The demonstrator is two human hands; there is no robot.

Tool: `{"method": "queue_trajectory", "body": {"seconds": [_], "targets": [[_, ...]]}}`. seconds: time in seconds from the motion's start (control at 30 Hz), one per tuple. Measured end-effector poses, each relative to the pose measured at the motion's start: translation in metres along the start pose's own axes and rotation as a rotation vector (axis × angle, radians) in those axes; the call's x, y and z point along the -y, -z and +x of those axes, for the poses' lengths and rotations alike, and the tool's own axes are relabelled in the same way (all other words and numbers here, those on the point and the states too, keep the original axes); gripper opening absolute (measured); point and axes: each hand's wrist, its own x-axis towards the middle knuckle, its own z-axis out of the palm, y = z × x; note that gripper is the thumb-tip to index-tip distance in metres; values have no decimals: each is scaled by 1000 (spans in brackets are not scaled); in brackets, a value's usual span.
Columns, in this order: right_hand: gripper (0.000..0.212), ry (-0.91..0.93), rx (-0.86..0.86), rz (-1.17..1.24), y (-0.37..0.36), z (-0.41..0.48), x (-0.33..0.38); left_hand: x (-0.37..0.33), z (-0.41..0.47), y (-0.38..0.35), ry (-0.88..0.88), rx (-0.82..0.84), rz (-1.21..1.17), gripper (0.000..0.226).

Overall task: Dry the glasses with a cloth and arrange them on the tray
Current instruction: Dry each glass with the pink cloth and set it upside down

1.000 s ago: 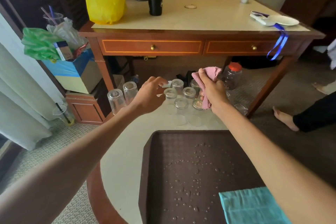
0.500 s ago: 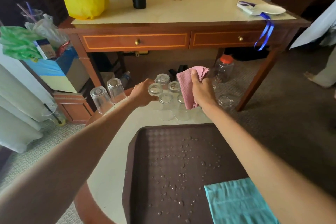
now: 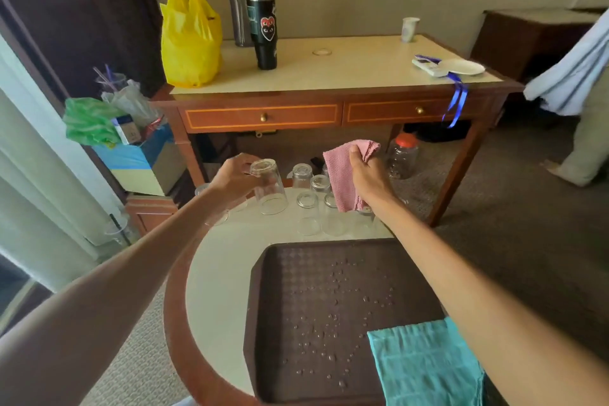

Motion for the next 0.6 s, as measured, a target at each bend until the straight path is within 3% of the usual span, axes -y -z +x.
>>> {"method": "queue_trajectory", "body": {"seconds": [0.07,0.17,0.33,0.47,0.6], "targets": [[49,7,24,-33,8,-18,19,-21,-25,23,-4,98,-77,58],[50,16,63,-71,19,-47,40,-54,-69,53,21,237,-236,77],[45,-20,179,-77,31,-94,69,-92,-130,77,-41,287,-416,110],[56,-44,226,-44,34,-120,93,-108,-156,90,-77,299,-453,100],[60,-98,262,64,29,-128,104,-120,-172,89,-86,275,-430,57]]}}
